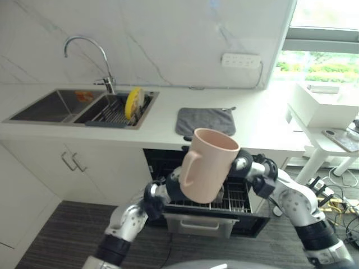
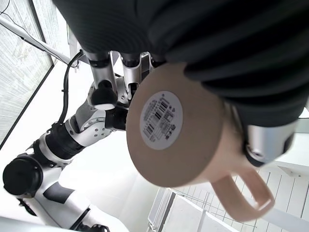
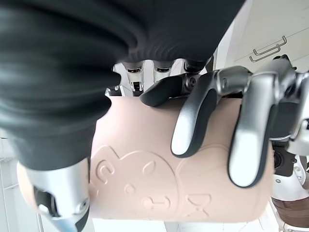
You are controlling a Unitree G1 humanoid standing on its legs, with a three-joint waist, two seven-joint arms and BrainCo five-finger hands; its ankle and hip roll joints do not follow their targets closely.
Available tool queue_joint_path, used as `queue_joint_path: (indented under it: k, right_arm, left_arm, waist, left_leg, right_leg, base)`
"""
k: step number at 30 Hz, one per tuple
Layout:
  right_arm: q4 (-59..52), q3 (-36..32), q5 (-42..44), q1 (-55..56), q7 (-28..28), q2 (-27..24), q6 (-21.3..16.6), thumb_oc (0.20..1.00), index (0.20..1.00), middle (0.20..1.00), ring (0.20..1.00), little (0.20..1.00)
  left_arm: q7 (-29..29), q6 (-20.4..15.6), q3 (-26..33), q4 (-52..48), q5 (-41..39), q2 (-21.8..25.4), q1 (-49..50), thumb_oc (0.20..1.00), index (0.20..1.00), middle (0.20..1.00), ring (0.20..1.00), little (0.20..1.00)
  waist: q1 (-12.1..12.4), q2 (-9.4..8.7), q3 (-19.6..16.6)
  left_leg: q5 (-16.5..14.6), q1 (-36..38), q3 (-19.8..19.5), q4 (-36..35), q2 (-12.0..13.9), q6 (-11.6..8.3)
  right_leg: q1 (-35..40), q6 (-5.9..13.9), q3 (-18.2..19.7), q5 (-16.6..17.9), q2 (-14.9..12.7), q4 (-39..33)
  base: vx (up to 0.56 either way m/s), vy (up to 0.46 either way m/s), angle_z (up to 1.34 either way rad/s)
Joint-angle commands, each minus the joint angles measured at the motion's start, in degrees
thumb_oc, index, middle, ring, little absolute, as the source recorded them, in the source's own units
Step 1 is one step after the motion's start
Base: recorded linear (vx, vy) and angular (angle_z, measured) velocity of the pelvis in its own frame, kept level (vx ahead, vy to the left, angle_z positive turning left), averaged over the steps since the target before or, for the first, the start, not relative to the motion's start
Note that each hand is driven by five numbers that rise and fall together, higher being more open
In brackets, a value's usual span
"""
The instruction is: Place the dishes in the dishwasher.
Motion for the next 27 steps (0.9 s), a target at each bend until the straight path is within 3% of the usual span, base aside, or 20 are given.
queue_joint_path:
  k: [1, 27]
  right_arm:
    - [-9.76, 2.42, 3.10, -5.38, 5.30, 3.67, -1.34, 1.000, 1.000, 1.000, 1.000, 1.000]
    - [-13.05, 1.77, 1.84, -5.86, 6.26, 2.11, -2.31, 1.000, 1.000, 1.000, 1.000, 1.000]
  left_arm:
    - [3.14, -2.33, 2.25, 2.27, -1.01, -0.88, -5.11, 0.200, 0.200, 0.200, 0.200, 0.200]
    - [4.52, -2.71, 3.23, 5.69, -0.31, -1.20, -2.87, 0.200, 0.200, 0.200, 0.200, 0.200]
  waist:
    - [0.52, 0.25, 2.17]
    - [0.63, 0.01, 2.31]
  left_leg:
    - [-5.03, 2.30, -1.46, 0.45, 0.61, 0.92]
    - [-5.08, 2.31, -1.41, 0.45, 0.48, 0.99]
  right_leg:
    - [3.25, 0.93, -2.31, -4.91, -0.62, 0.38]
    - [3.28, 0.84, -1.98, -4.86, -0.58, 0.38]
  base:
    - [0.00, 0.000, 0.00]
    - [0.00, 0.000, 0.00]
